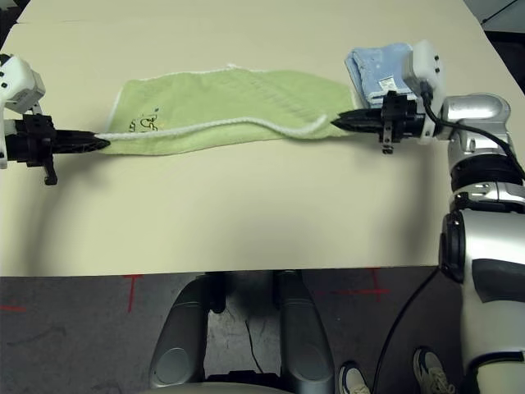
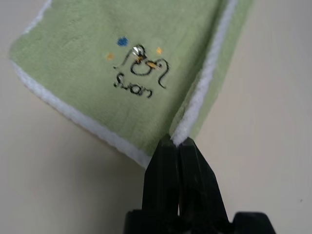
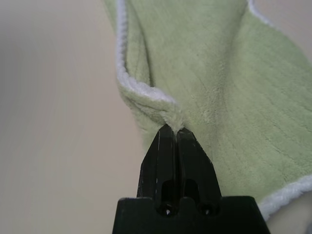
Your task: Fold the towel and set it aside.
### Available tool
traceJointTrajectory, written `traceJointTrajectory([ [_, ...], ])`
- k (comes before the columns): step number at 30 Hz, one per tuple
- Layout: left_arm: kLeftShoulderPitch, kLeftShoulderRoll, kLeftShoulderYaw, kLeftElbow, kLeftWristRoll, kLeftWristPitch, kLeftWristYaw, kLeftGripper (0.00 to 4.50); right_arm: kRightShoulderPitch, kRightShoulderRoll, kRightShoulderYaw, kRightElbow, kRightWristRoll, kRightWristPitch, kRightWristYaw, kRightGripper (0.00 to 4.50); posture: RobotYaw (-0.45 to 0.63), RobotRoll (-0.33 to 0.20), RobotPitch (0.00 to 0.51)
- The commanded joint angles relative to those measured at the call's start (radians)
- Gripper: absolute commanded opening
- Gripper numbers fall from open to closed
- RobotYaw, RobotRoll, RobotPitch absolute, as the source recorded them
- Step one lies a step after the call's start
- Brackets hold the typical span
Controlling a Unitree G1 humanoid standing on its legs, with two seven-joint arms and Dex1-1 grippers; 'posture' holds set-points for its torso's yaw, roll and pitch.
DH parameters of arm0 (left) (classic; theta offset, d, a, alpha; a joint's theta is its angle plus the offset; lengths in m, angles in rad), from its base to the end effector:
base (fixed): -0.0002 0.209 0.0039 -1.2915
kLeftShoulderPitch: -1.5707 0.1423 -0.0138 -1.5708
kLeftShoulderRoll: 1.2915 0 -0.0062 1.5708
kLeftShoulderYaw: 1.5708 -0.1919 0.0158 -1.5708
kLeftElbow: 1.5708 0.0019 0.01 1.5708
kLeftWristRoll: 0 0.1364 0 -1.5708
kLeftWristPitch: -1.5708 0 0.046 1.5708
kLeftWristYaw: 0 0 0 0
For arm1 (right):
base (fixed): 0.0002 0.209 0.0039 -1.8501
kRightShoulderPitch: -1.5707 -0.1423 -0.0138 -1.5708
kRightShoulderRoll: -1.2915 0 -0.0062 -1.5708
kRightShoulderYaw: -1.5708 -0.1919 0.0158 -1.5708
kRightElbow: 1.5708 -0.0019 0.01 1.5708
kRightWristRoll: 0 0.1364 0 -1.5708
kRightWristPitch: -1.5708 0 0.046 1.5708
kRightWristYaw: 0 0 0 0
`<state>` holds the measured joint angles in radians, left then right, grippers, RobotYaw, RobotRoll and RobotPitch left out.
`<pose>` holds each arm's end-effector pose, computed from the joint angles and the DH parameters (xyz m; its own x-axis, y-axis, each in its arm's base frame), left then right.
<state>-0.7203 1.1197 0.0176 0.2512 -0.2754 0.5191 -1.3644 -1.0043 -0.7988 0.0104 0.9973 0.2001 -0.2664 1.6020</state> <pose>0.2623 0.3374 0.2814 0.5958 -0.6139 -0.5179 0.7980 0.5249 0.2959 0.3247 -0.3266 0.2328 0.3889 0.8569 -0.3385 -0.8825 0.2409 -0.4040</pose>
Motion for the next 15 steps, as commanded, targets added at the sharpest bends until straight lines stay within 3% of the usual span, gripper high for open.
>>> traceJointTrajectory([
  [1, 0.019, 0.038, -0.011, 0.008, 0.002, -0.005, -0.057, 0.04, 0.062, -0.051, 0.067, -0.069, 0.058, -0.023, 0.012, 0.0, 0.01, 0.0, 0.362],
  [8, 0.055, 0.098, -0.006, -0.009, -0.002, -0.003, -0.133, 0.04, 0.073, -0.102, 0.126, -0.052, 0.073, -0.099, 0.012, 0.0, 0.01, 0.0, 0.36],
  [15, 0.129, 0.184, 0.027, -0.087, -0.054, 0.053, -0.209, 0.04, 0.038, -0.073, 0.084, -0.029, 0.065, -0.115, 0.012, 0.0, 0.02, 0.0, 0.355],
])
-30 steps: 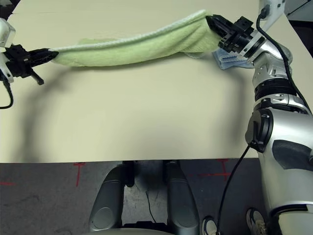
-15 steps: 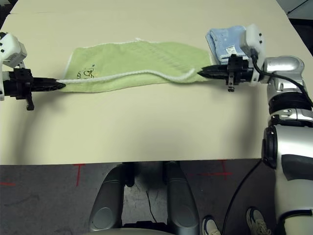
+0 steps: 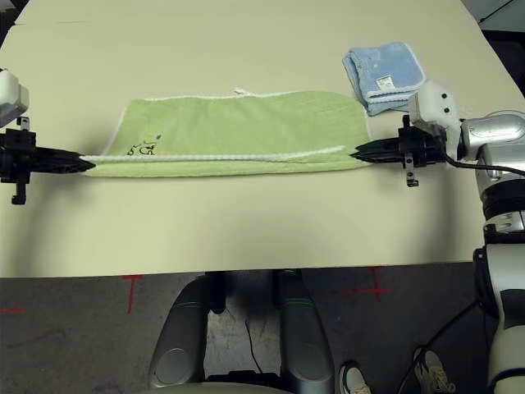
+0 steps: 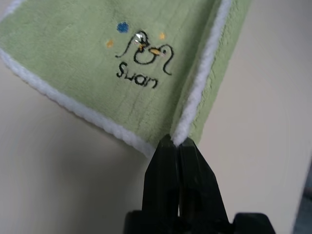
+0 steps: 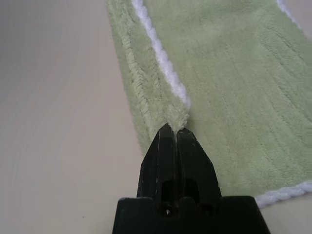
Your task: Fold the towel and set it aside.
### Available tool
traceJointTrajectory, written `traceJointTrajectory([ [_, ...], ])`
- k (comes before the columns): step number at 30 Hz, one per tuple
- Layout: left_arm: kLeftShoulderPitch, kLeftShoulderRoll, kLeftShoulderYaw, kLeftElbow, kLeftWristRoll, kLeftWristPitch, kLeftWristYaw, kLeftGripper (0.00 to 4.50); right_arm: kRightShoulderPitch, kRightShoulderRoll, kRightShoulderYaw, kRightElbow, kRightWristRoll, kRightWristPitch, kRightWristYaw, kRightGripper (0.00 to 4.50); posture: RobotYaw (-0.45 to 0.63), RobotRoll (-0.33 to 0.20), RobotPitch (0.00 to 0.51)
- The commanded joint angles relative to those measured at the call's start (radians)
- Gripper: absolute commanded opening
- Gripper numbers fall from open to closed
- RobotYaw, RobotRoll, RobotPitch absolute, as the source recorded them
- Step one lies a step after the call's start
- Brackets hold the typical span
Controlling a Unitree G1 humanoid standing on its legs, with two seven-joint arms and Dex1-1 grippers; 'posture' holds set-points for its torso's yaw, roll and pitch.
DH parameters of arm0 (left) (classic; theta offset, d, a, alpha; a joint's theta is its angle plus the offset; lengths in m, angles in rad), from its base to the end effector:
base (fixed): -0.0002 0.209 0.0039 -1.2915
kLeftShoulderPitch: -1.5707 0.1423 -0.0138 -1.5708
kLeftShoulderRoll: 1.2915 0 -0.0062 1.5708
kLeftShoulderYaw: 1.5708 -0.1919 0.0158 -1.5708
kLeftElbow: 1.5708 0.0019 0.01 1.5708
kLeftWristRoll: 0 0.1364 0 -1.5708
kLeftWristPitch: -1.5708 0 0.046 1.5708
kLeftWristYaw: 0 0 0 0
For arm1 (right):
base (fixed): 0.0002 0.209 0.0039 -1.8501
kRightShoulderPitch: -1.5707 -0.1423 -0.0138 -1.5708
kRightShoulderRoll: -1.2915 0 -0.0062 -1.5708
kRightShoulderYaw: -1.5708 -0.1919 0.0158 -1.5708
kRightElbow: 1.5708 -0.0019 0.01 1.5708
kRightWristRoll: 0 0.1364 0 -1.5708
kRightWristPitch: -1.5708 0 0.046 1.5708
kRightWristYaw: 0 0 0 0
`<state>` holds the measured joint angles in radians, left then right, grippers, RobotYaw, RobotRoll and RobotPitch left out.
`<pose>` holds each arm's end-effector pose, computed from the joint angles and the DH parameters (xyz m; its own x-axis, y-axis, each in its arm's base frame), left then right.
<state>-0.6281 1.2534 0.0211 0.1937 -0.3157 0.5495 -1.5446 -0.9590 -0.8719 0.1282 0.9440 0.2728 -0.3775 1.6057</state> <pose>0.2422 0.3494 0.2899 0.4483 -0.6196 -0.6443 0.8773 0.4431 0.1843 0.3154 -0.3308 0.2364 0.3655 0.8290 -0.4233 -0.8685 0.1401 -0.4755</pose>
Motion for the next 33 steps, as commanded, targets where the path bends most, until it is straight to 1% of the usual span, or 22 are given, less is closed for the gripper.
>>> traceJointTrajectory([
  [1, 0.047, 0.057, 0.029, -0.036, -0.02, 0.024, -0.032, 0.04, -0.013, 0.003, -0.039, 0.029, -0.011, -0.009, 0.009, 0.0, 0.03, 0.0, 0.354],
  [4, 0.053, 0.046, 0.046, -0.034, -0.025, 0.007, -0.009, 0.04, -0.029, 0.009, -0.072, 0.045, -0.017, -0.008, 0.002, 0.0, 0.03, 0.0, 0.353],
  [6, 0.047, 0.021, 0.052, -0.028, -0.027, -0.003, 0.019, 0.04, -0.03, 0.008, -0.094, 0.047, -0.011, 0.008, -0.002, 0.0, 0.03, 0.0, 0.352],
  [11, 0.05, 0.012, 0.038, -0.016, -0.026, -0.015, 0.022, 0.04, 0.014, -0.007, -0.125, 0.013, 0.006, 0.032, 0.009, 0.0, 0.03, 0.0, 0.352],
  [13, 0.045, 0.011, 0.025, 0.006, -0.013, -0.035, 0.018, 0.04, 0.031, -0.009, -0.126, -0.006, 0.02, 0.045, 0.009, 0.0, 0.01, 0.0, 0.349],
  [16, 0.027, 0.001, 0.004, 0.048, 0.007, -0.064, 0.019, 0.04, 0.056, -0.017, -0.118, -0.038, 0.052, 0.084, 0.009, 0.0, 0.01, 0.0, 0.348],
  [20, -0.008, -0.036, -0.017, 0.086, 0.028, -0.095, 0.049, 0.04, 0.114, -0.056, -0.086, -0.128, 0.126, 0.187, 0.009, 0.0, 0.0, 0.0, 0.346],
  [22, -0.026, -0.058, -0.024, 0.086, 0.031, -0.092, 0.062, 0.04, 0.13, -0.068, -0.082, -0.153, 0.135, 0.206, 0.009, 0.0, -0.01, 0.0, 0.344],
  [27, -0.106, -0.136, -0.046, 0.12, 0.062, -0.104, 0.126, 0.04, 0.121, -0.054, -0.096, -0.128, 0.097, 0.209, 0.009, 0.0, -0.01, 0.0, 0.341],
  [33, -0.176, -0.189, -0.064, 0.167, 0.098, -0.123, 0.154, 0.04, 0.097, -0.033, -0.084, -0.105, 0.058, 0.21, 0.009, 0.0, -0.01, 0.0, 0.339],
])
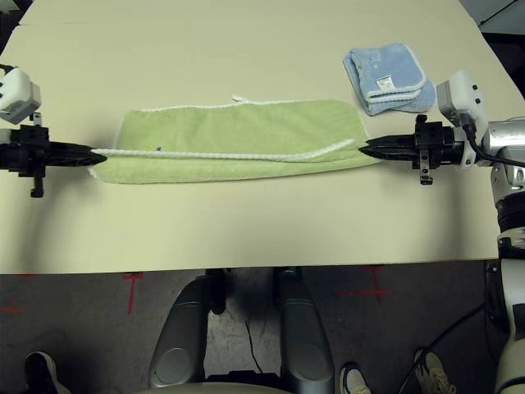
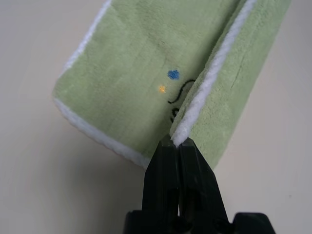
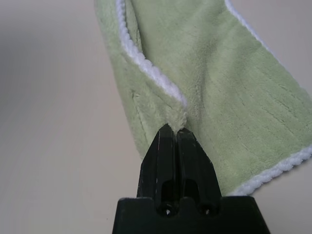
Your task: Fold the towel and set it aside.
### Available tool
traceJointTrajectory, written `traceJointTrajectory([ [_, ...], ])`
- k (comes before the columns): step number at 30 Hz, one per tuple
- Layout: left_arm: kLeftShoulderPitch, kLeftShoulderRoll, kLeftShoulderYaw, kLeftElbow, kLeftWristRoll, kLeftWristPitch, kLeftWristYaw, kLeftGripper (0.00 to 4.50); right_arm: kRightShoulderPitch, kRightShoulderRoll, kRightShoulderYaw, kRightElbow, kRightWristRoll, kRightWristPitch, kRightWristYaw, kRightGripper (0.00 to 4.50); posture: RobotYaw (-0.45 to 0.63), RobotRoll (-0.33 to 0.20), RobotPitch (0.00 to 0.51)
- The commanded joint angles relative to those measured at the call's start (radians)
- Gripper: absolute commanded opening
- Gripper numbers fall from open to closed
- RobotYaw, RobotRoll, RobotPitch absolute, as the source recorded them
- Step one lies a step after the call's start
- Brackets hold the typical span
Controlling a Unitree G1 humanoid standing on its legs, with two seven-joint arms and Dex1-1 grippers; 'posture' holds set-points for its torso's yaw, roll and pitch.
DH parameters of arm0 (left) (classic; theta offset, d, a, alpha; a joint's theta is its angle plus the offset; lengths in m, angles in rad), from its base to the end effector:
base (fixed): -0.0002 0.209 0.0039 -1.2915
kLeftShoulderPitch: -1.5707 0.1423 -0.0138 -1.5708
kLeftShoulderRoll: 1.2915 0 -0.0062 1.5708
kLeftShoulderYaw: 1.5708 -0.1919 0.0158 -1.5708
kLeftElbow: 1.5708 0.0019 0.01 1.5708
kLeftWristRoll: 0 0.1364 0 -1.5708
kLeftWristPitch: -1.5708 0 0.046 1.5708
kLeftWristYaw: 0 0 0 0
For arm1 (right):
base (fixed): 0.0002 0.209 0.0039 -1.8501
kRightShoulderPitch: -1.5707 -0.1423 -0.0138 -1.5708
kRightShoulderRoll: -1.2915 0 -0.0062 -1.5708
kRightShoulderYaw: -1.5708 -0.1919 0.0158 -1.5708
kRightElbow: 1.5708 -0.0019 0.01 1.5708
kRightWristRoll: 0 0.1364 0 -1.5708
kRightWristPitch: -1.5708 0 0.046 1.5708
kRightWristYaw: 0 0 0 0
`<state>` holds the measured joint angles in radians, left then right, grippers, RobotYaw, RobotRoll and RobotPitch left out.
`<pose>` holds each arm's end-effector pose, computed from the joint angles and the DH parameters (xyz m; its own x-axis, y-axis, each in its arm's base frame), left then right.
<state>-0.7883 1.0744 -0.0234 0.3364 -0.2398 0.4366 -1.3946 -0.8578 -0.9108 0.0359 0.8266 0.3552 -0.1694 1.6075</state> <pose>0.2749 0.3336 0.2800 0.5727 -0.6407 -0.5114 0.8185 0.4816 0.3132 0.3013 -0.3481 0.2297 0.3912 0.8580 -0.3327 -0.8926 0.2658 -0.3642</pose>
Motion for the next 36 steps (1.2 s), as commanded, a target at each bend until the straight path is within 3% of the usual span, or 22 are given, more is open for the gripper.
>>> traceJointTrajectory([
  [1, -0.025, -0.017, -0.023, 0.029, 0.027, -0.01, 0.005, 0.04, -0.008, 0.016, 0.007, 0.01, -0.029, 0.003, 0.007, 0.0, -0.01, 0.0, 0.339],
  [14, -0.066, -0.011, -0.046, 0.058, 0.064, -0.013, -0.025, 0.04, -0.105, 0.065, -0.04, 0.102, -0.12, -0.039, -0.105, 0.0, -0.01, 0.0, 0.331],
  [36, -0.268, -0.121, -0.066, 0.401, 0.217, -0.248, 0.144, 0.04, -0.195, 0.102, -0.045, 0.305, -0.264, -0.136, -0.413, 0.0, -0.01, 0.0, 0.333],
])
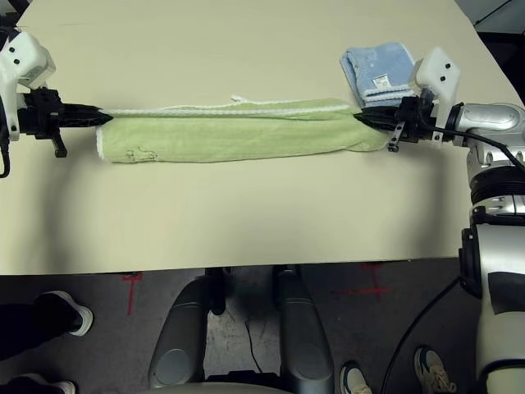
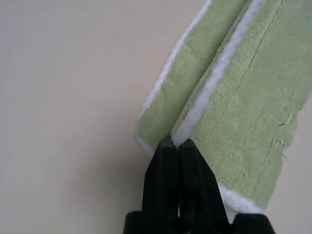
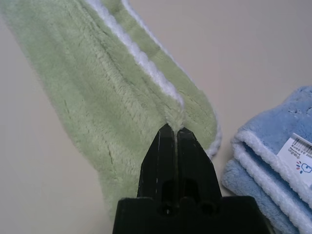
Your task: Fold the towel and set it aside.
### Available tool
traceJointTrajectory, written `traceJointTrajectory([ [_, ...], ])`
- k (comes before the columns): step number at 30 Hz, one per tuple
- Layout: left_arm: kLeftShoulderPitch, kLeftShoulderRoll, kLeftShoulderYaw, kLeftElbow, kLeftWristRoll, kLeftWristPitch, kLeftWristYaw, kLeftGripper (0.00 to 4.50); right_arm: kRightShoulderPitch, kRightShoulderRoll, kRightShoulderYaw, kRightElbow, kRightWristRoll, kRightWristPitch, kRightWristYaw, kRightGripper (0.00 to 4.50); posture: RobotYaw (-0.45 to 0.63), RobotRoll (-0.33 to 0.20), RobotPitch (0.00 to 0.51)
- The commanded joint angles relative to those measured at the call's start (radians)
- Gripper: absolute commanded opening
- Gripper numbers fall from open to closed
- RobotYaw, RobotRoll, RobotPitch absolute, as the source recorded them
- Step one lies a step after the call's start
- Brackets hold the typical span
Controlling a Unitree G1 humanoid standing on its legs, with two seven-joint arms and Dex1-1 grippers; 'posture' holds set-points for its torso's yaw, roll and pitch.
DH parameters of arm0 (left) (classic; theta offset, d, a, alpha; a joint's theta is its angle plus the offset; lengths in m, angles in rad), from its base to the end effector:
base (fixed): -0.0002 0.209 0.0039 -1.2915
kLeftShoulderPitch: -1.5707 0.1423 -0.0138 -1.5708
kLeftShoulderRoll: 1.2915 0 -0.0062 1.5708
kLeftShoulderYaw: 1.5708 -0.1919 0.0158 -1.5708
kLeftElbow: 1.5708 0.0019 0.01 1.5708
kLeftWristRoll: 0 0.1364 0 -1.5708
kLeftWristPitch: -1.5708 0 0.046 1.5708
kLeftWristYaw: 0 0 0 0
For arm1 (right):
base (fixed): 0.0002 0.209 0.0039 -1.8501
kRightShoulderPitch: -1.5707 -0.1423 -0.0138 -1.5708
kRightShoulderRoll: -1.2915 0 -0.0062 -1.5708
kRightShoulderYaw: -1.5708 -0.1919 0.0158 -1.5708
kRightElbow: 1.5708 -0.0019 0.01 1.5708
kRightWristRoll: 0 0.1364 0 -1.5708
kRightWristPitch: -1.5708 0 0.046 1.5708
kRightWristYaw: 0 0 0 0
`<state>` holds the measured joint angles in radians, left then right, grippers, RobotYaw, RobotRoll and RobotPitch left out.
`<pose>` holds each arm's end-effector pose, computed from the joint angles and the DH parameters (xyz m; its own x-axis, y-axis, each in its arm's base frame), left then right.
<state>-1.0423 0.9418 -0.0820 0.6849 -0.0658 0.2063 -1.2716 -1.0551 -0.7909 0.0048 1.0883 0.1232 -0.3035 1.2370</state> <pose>0.3097 0.3270 0.2901 0.7130 -0.5624 -0.4188 0.7003 0.5420 0.4645 0.3281 -0.3273 0.2345 0.6923 0.6897 -0.2121 -0.6815 0.5284 -0.5062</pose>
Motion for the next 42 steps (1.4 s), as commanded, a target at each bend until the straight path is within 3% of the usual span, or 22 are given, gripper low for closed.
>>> traceJointTrajectory([
  [1, -0.021, 0.009, -0.011, 0.066, 0.049, -0.026, 0.025, 0.04, -0.003, -0.016, -0.014, 0.053, -0.038, -0.002, -0.059, 0.0, -0.01, 0.0, 0.333],
  [12, -0.09, -0.031, -0.033, 0.208, 0.109, -0.126, 0.102, 0.04, -0.054, 0.01, -0.012, 0.119, -0.095, -0.005, -0.187, 0.0, -0.01, 0.0, 0.339],
  [27, -0.076, -0.016, -0.04, 0.25, 0.145, -0.139, 0.09, 0.04, -0.121, 0.09, 0.039, 0.076, -0.189, 0.035, -0.263, 0.0, -0.01, 0.0, 0.342],
  [28, -0.074, -0.017, -0.041, 0.252, 0.148, -0.139, 0.091, 0.01, -0.121, 0.088, 0.046, 0.072, -0.198, 0.043, -0.263, 0.27, -0.01, 0.0, 0.343],
  [33, -0.086, -0.027, -0.033, 0.281, 0.169, -0.157, 0.147, 1.41, -0.123, 0.08, 0.039, 0.046, -0.2, 0.074, -0.27, 1.91, -0.01, 0.0, 0.342],
  [39, -0.099, -0.013, -0.029, 0.289, 0.178, -0.172, 0.153, 3.7, -0.135, 0.067, 0.009, 0.059, -0.188, 0.046, -0.358, 4.13, -0.01, 0.0, 0.342],
  [41, -0.103, -0.008, -0.026, 0.289, 0.178, -0.173, 0.151, 4.41, -0.139, 0.072, -0.011, 0.063, -0.17, 0.042, -0.363, 4.5, -0.01, 0.0, 0.342],
  [42, -0.105, -0.006, -0.024, 0.286, 0.176, -0.174, 0.151, 4.48, -0.141, 0.074, -0.022, 0.064, -0.159, 0.041, -0.362, 4.5, -0.02, 0.0, 0.339],
])
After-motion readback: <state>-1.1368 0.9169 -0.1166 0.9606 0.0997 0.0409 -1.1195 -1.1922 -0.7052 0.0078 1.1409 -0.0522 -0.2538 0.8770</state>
